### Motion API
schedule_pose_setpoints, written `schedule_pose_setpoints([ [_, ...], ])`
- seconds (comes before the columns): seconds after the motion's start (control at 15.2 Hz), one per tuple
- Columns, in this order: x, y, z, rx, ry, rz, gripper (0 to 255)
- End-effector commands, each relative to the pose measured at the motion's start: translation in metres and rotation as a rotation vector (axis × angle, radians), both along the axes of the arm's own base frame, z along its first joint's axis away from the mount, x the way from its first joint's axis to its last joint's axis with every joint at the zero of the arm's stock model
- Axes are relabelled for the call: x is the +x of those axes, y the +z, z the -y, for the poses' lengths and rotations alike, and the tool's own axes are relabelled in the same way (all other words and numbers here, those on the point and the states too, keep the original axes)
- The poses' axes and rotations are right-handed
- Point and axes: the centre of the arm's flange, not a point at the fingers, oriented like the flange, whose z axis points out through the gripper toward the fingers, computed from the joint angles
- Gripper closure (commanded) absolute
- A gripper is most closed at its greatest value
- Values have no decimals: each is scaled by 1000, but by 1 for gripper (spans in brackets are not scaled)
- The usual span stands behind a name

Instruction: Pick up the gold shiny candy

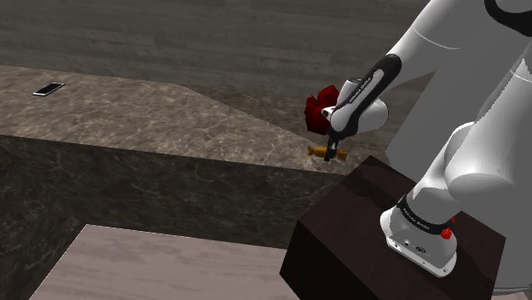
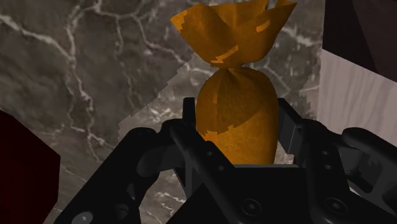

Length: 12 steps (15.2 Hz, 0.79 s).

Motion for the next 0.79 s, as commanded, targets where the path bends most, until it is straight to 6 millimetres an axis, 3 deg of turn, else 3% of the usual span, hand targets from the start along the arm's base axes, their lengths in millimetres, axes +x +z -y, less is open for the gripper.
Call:
schedule_pose_setpoints([
  [0.0, 1, 10, 0, -1, 1, -1, 255],
  [0.59, 1, 58, 0, -1, 1, -1, 255],
  [0.73, 1, 59, 0, -1, 1, -1, 255],
])
